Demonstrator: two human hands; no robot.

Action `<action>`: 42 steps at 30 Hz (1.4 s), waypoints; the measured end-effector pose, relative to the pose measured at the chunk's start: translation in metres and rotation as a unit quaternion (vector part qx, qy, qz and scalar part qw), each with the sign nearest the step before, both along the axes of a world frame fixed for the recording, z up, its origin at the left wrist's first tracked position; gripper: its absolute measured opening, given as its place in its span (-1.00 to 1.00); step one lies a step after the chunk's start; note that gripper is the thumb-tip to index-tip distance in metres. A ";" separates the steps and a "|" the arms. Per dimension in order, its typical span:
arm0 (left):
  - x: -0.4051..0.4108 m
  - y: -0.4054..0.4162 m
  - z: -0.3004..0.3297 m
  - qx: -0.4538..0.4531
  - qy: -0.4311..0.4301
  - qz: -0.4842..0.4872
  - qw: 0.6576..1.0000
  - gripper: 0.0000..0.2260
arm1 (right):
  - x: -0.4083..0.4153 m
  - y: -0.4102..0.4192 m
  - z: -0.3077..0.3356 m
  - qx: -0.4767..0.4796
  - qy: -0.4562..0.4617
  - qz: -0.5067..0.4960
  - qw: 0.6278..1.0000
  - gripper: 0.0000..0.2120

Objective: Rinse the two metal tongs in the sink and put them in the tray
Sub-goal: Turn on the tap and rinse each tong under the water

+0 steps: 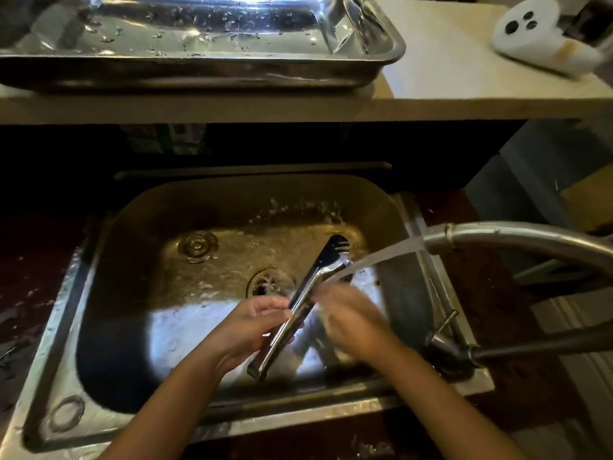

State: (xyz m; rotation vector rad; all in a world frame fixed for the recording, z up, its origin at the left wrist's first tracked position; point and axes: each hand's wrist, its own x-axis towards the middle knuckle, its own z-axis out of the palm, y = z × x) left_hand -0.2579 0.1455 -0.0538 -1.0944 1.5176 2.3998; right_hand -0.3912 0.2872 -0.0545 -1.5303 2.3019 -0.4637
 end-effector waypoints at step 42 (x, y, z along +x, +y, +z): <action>0.021 0.020 0.007 0.075 0.015 -0.012 0.997 -0.82 | 0.013 0.013 0.000 -0.185 -0.267 -0.410 0.852 -0.77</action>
